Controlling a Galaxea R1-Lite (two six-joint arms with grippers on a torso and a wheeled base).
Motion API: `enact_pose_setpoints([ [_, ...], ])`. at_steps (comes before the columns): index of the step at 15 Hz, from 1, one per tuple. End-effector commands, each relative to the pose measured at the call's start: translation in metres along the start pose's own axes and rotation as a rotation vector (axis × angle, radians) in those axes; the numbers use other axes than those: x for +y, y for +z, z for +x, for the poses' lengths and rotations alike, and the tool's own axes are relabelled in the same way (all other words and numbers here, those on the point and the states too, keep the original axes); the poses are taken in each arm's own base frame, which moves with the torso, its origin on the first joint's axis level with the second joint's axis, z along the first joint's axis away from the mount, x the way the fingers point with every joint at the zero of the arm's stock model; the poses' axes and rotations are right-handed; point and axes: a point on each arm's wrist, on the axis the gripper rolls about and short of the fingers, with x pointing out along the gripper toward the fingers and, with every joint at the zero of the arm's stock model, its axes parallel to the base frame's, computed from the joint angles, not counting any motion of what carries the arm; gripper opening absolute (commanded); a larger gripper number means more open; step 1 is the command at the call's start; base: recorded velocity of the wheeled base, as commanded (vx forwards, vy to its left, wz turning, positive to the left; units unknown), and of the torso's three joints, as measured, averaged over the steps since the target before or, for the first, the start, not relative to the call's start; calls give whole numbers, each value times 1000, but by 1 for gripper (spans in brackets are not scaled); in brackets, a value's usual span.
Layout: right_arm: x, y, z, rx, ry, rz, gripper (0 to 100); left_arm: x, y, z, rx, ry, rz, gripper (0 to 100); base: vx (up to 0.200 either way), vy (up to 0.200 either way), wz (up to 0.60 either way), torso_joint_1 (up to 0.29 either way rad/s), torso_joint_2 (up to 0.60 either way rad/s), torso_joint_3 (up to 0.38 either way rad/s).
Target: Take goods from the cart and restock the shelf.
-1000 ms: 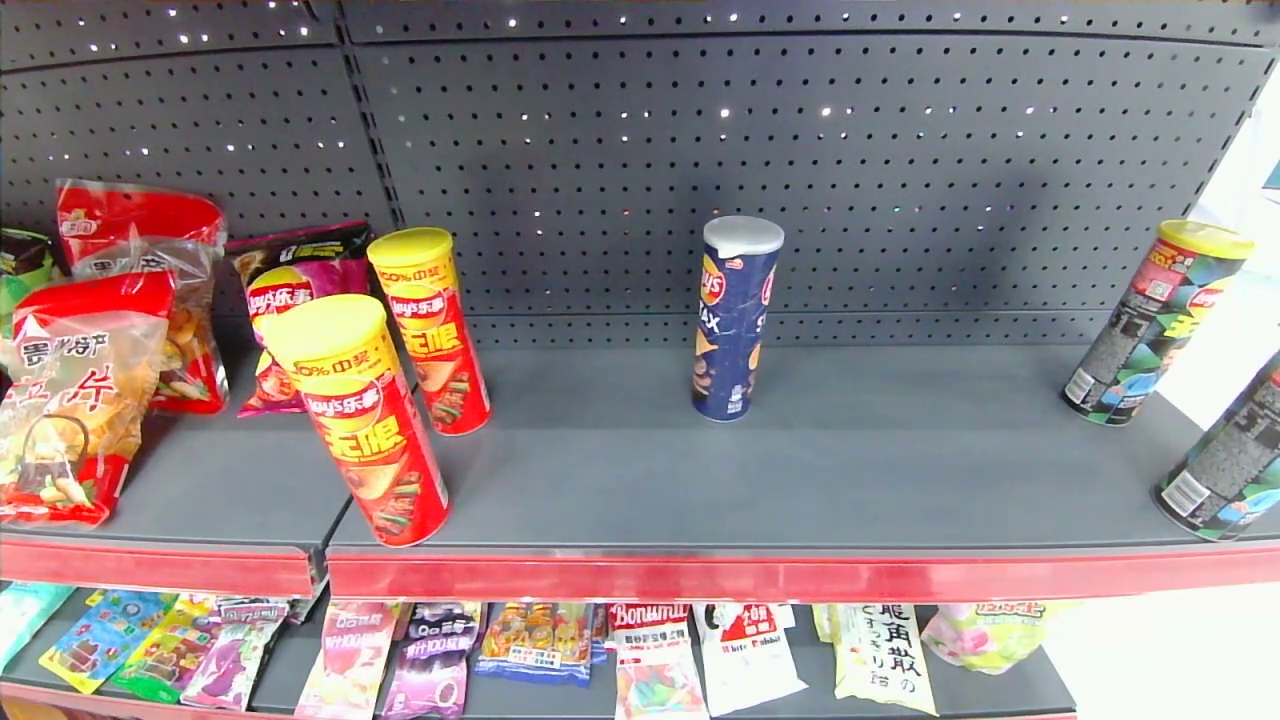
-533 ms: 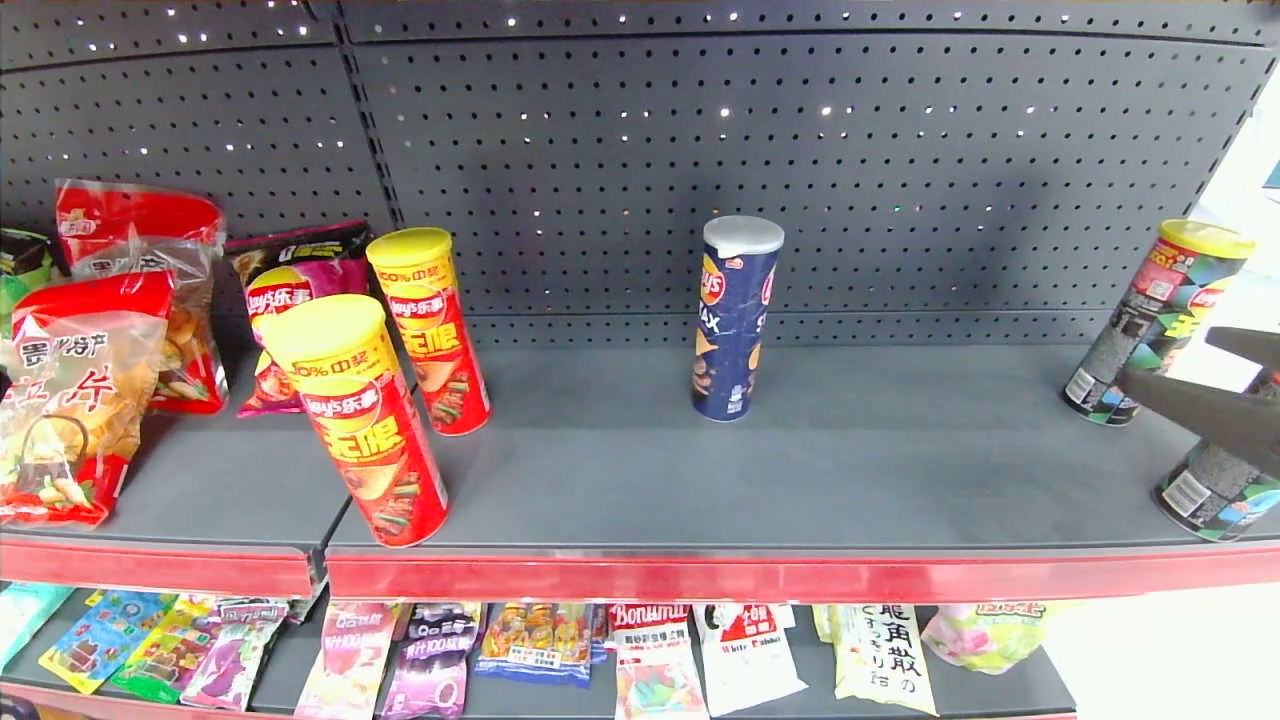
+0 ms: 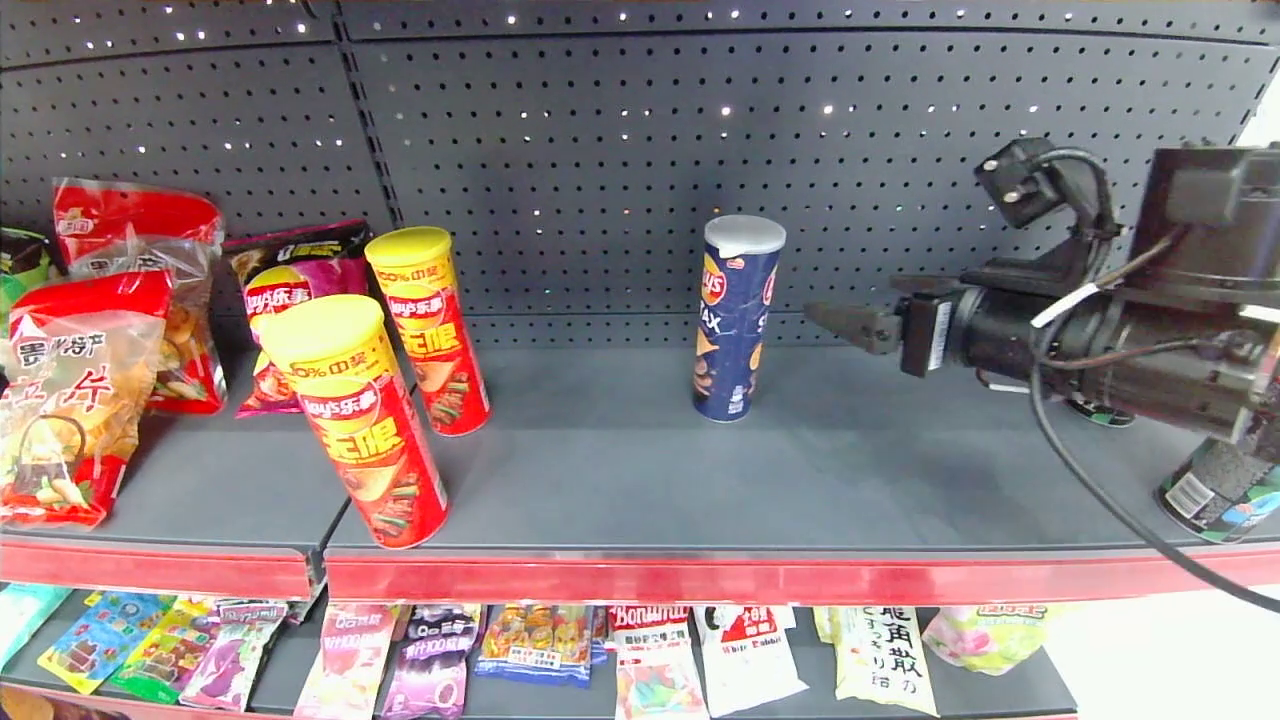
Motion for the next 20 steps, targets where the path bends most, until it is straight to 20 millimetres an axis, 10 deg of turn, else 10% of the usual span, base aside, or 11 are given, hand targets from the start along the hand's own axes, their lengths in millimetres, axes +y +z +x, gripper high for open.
enact_pose_setpoints([
  [1, 15, -22, 34, 44, 2, 6, 100, 1, 1, -2, -11, 7, 1, 0, 0, 0, 0, 0, 0, 0],
  [20, 51, -26, 100, -46, -108, -5, 100, 0, 1, 0, 4, 5, 14, 0, 0, 0, 0, 0, 0, 0],
])
